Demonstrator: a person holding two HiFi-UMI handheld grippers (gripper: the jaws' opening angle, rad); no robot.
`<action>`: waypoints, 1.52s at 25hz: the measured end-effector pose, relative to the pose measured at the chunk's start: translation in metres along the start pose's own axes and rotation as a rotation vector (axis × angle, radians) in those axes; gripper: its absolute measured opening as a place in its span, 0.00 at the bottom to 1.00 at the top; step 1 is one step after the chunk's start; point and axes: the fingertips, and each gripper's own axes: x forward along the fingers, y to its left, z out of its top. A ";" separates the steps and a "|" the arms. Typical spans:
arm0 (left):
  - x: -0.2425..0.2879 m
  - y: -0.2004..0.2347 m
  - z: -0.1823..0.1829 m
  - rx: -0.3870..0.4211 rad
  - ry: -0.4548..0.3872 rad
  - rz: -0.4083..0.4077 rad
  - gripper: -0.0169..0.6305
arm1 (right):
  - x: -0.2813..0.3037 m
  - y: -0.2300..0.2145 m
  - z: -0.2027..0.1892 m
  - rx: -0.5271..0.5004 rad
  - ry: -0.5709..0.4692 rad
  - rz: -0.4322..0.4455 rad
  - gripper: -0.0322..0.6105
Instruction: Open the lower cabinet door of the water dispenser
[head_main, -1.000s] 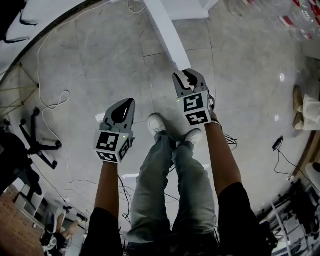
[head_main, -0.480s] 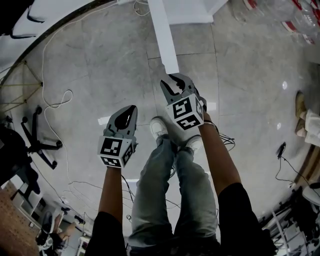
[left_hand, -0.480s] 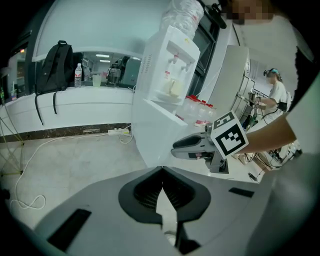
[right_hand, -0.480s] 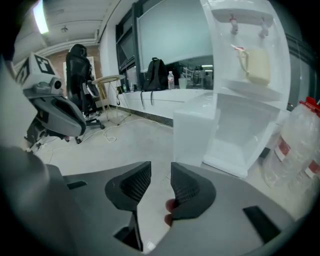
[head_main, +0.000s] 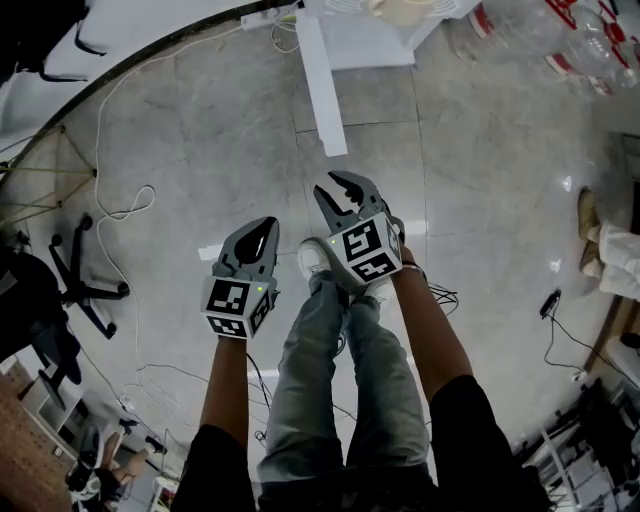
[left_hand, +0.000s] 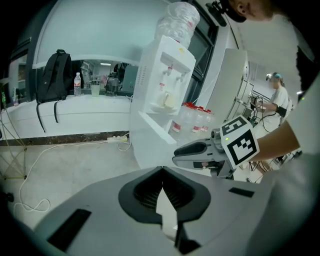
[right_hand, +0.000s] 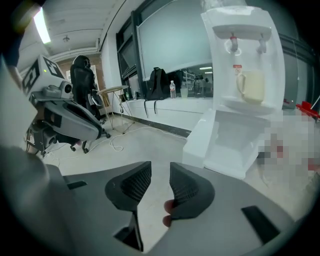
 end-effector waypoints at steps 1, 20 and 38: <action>-0.005 -0.004 0.008 0.001 -0.007 0.000 0.05 | -0.010 -0.001 0.007 0.014 -0.011 -0.011 0.25; -0.124 -0.111 0.186 0.031 -0.163 0.009 0.05 | -0.239 -0.031 0.164 0.106 -0.175 -0.210 0.07; -0.214 -0.192 0.291 0.111 -0.299 0.029 0.05 | -0.409 -0.039 0.243 0.144 -0.323 -0.319 0.07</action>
